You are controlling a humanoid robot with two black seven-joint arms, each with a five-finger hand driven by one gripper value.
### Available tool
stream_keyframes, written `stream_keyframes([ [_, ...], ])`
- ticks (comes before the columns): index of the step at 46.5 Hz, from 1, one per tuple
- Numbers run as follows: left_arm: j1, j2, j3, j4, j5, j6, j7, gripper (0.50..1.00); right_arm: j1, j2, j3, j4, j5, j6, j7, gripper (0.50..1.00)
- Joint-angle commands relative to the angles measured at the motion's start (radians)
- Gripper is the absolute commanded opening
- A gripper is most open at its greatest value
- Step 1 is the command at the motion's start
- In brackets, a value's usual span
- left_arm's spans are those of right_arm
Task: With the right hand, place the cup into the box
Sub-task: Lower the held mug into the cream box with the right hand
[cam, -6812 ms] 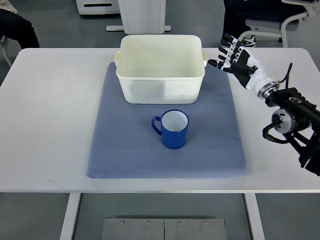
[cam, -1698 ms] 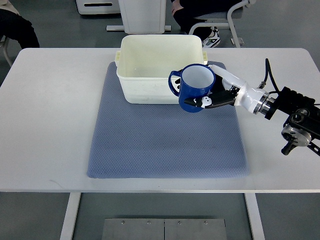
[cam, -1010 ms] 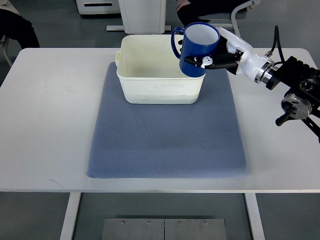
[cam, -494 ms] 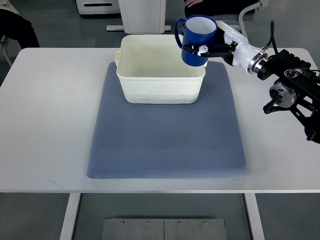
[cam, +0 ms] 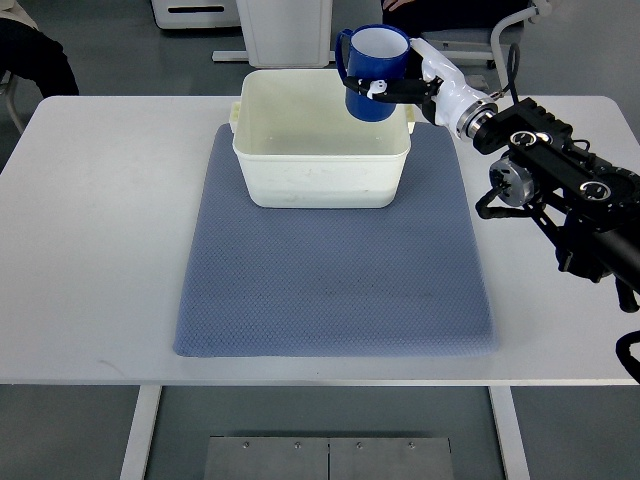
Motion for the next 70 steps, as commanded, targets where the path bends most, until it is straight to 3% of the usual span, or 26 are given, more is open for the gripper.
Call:
stream_keyframes([
  [1, 0.0, 0.0, 0.0, 0.0, 0.0, 0.0, 0.0, 1.0, 0.0, 0.033, -0.014, -0.01, 0.0, -0.054, 0.001, 0.5],
  [5, 0.0, 0.0, 0.0, 0.0, 0.0, 0.0, 0.0, 1.0, 0.005, 0.06, -0.027, -0.021, 0.002, -0.088, 0.003, 0.5],
  [19, 0.0, 0.0, 0.0, 0.0, 0.0, 0.0, 0.0, 1.0, 0.0, 0.105, -0.104, -0.065, 0.002, -0.091, 0.026, 0.5],
  [54, 0.0, 0.0, 0.0, 0.0, 0.0, 0.0, 0.0, 1.0, -0.007, 0.105, -0.124, -0.07, 0.005, -0.089, 0.023, 0.5],
  [70, 0.0, 0.0, 0.0, 0.0, 0.0, 0.0, 0.0, 1.0, -0.007, 0.105, -0.126, -0.073, 0.005, -0.089, 0.023, 0.776],
])
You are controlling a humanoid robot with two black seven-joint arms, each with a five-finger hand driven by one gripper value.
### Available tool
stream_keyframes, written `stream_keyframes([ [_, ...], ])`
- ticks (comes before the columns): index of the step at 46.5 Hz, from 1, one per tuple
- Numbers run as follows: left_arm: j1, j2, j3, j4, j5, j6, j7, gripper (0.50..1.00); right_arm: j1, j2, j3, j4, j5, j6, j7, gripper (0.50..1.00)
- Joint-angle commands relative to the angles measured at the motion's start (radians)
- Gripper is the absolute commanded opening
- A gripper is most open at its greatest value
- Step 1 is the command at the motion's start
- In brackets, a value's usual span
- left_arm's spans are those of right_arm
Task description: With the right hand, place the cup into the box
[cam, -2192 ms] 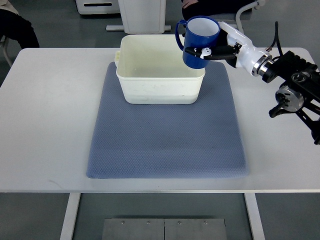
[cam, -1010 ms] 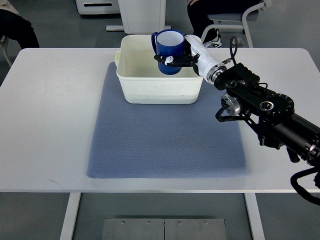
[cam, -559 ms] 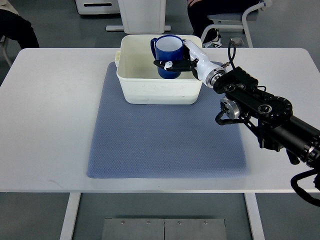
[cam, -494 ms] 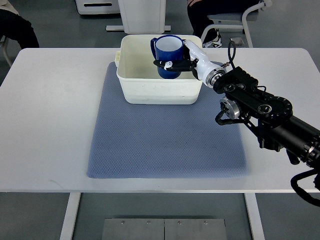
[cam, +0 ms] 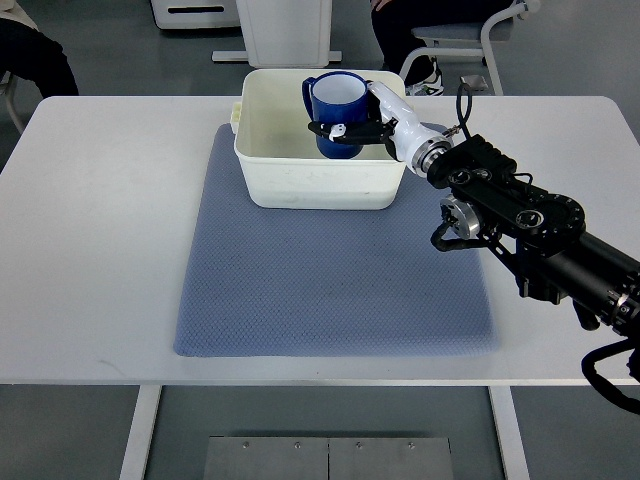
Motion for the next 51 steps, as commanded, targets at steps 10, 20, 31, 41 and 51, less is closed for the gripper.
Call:
stream_keyframes([
  [10, 0.0, 0.0, 0.0, 0.0, 0.0, 0.0, 0.0, 1.0, 0.003, 0.0, 0.0, 0.0, 0.0, 0.0, -0.002, 0.943],
  [20, 0.0, 0.0, 0.0, 0.0, 0.0, 0.0, 0.0, 1.0, 0.008, 0.0, 0.0, 0.001, 0.001, 0.001, -0.005, 0.993],
  [31, 0.0, 0.0, 0.0, 0.0, 0.0, 0.0, 0.0, 1.0, 0.017, 0.0, 0.0, 0.006, 0.001, 0.009, -0.01, 1.0],
  [41, 0.0, 0.0, 0.0, 0.0, 0.0, 0.0, 0.0, 1.0, 0.055, -0.037, 0.005, 0.01, 0.003, 0.047, -0.016, 1.0],
  [51, 0.0, 0.0, 0.0, 0.0, 0.0, 0.0, 0.0, 1.0, 0.077, -0.118, 0.011, 0.012, 0.023, 0.067, -0.019, 1.0],
])
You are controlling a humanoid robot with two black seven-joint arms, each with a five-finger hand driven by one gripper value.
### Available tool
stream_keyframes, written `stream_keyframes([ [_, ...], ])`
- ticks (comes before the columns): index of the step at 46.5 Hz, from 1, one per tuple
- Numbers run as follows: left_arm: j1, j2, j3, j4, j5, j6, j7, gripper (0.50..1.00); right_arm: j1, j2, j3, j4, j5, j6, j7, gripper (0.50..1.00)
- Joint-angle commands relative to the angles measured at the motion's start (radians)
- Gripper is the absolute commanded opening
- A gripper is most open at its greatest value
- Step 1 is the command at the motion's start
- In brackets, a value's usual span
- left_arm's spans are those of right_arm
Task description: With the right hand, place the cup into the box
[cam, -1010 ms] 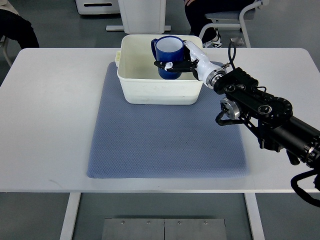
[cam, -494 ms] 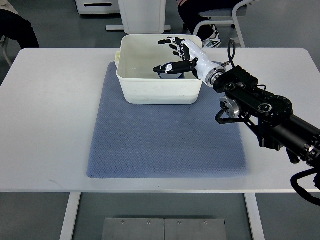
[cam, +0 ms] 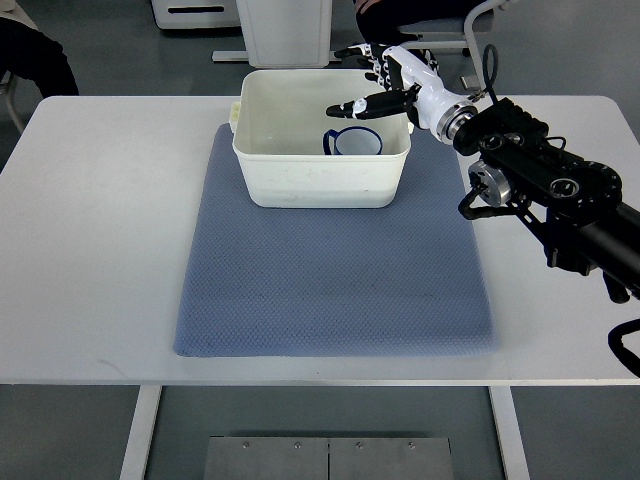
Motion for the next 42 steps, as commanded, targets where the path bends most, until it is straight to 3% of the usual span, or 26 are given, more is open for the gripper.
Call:
stream_keyframes([
  [1, 0.0, 0.0, 0.0, 0.0, 0.0, 0.0, 0.0, 1.0, 0.005, -0.034, 0.0, 0.003, 0.019, 0.002, 0.0, 1.0],
  [30, 0.0, 0.0, 0.0, 0.0, 0.0, 0.0, 0.0, 1.0, -0.035, -0.275, 0.002, 0.007, 0.249, 0.028, 0.009, 1.0],
  [42, 0.0, 0.0, 0.0, 0.0, 0.0, 0.0, 0.0, 1.0, -0.079, -0.352, 0.003, 0.007, 0.392, 0.095, 0.014, 1.0],
])
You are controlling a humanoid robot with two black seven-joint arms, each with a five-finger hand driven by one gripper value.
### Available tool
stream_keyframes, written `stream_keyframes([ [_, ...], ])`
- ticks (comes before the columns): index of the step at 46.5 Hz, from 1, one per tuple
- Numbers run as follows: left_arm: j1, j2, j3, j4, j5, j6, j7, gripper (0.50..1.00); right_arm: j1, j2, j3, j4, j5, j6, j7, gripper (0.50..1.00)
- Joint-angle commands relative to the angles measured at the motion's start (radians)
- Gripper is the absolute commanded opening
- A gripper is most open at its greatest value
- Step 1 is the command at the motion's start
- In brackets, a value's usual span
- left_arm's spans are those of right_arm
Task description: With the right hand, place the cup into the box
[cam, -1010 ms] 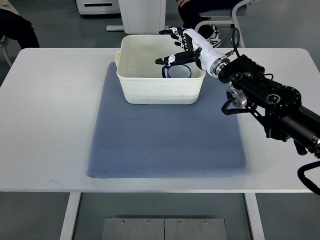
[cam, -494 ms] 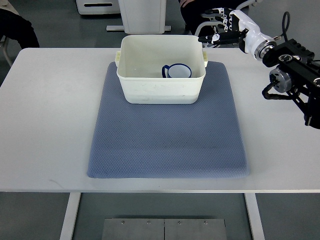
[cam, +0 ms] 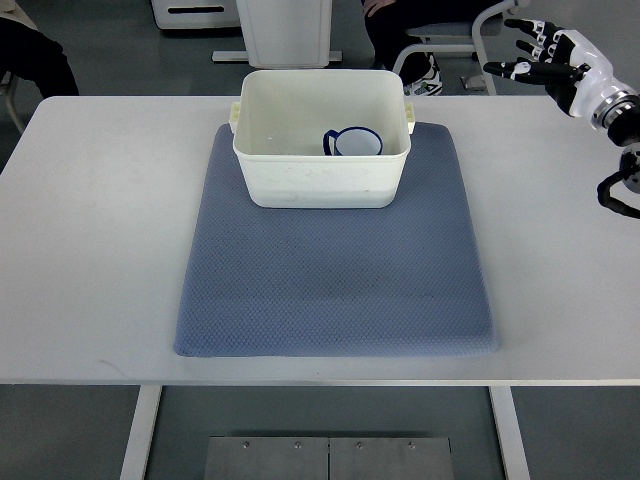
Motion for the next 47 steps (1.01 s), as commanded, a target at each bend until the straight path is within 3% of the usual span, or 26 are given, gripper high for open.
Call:
stream_keyframes([
  [1, -0.001, 0.0, 0.0, 0.0, 0.0, 0.0, 0.0, 1.0, -0.014, -0.016, 0.001, 0.0, 0.024, 0.007, 0.003, 1.0],
  [15, -0.001, 0.0, 0.0, 0.0, 0.0, 0.0, 0.0, 1.0, -0.046, -0.022, 0.004, 0.0, 0.116, -0.003, 0.037, 1.0],
  [47, -0.001, 0.0, 0.0, 0.0, 0.0, 0.0, 0.0, 1.0, -0.142, -0.019, -0.025, 0.008, 0.115, 0.009, 0.031, 1.0],
])
